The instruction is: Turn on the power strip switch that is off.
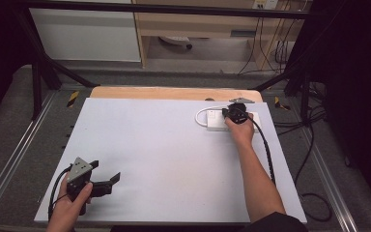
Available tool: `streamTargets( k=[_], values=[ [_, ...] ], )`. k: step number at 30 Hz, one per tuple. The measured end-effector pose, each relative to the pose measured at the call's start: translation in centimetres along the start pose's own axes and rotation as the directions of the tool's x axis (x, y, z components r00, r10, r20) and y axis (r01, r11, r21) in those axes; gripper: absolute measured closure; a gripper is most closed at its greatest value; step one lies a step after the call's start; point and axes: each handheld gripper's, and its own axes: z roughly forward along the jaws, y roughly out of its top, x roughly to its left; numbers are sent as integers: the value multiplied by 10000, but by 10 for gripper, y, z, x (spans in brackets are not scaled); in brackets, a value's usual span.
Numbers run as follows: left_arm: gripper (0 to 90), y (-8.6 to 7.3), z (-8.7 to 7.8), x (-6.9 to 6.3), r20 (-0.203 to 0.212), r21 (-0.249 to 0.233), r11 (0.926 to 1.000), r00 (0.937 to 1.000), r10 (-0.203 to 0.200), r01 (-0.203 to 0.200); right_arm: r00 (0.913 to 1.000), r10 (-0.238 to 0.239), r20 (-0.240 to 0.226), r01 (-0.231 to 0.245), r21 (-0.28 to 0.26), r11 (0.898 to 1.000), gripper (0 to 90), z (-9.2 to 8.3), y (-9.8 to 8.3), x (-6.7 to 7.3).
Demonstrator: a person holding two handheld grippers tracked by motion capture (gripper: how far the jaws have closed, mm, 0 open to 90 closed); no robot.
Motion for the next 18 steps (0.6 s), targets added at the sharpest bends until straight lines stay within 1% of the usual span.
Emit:
streamTargets(
  k=[4, 9, 11, 18],
  values=[
    [59, 0, 0, 0, 3, -12, 10000, 10000, -2, 2, 10000, 24, -27, -25, -74, 10000, 900, -2, 2, 0],
    [59, 0, 0, 0, 0, -4, 10000, 10000, -4, 4, 9998, 185, -39, -186, -192, 9996, 900, -4, 4, -1],
    [59, 0, 0, 0, -8, -11, 10000, 10000, -9, 9, 9993, 345, -118, -347, -257, 9991, 900, -7, 5, -1],
    [59, 0, 0, 0, -18, 34, 10000, 10000, 24, -24, 9990, 375, -256, -388, -512, 9979, 898, -18, 11, -2]
  ],
)
